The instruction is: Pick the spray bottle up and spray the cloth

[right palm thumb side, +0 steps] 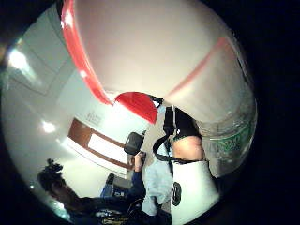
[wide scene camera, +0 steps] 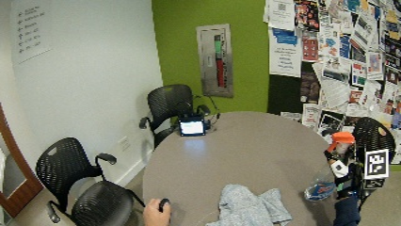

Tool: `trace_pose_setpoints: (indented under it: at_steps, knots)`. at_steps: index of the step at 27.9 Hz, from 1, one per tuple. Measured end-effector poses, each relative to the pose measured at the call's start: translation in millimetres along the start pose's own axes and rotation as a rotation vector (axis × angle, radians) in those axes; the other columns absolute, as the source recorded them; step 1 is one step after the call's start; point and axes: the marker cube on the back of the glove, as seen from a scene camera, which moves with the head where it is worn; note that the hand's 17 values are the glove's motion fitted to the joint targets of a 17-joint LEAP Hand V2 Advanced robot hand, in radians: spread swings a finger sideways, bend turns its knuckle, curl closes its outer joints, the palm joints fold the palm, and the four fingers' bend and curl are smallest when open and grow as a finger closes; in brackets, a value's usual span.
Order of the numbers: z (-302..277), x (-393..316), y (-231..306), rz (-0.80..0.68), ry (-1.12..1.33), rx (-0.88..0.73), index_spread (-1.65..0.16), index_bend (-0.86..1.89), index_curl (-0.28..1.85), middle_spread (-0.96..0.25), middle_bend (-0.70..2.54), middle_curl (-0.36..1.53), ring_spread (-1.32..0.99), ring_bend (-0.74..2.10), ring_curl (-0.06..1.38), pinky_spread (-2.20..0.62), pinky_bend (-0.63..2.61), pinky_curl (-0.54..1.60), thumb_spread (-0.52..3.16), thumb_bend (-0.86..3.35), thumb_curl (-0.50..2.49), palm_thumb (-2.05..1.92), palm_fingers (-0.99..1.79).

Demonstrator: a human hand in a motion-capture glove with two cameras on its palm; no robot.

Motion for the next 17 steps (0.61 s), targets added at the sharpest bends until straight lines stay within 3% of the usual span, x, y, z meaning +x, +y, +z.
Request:
trace_pose_setpoints:
  at_steps: [8,17]
  knots:
    - [1.9,3.5,-2.9,0.038,-0.042,0.038,-0.3,0.13,0.22,-0.11,0.39,0.39,-0.15,0.61,0.35,0.07,0.24,0.31,1.03,0.01,0.44,0.79,0.94]
    - [2.7,5.4,-1.4,0.044,-0.008,0.164,-0.29,0.04,0.19,-0.19,0.5,0.45,-0.23,0.65,0.39,-0.2,0.48,0.38,0.84,0.0,0.51,0.91,1.26]
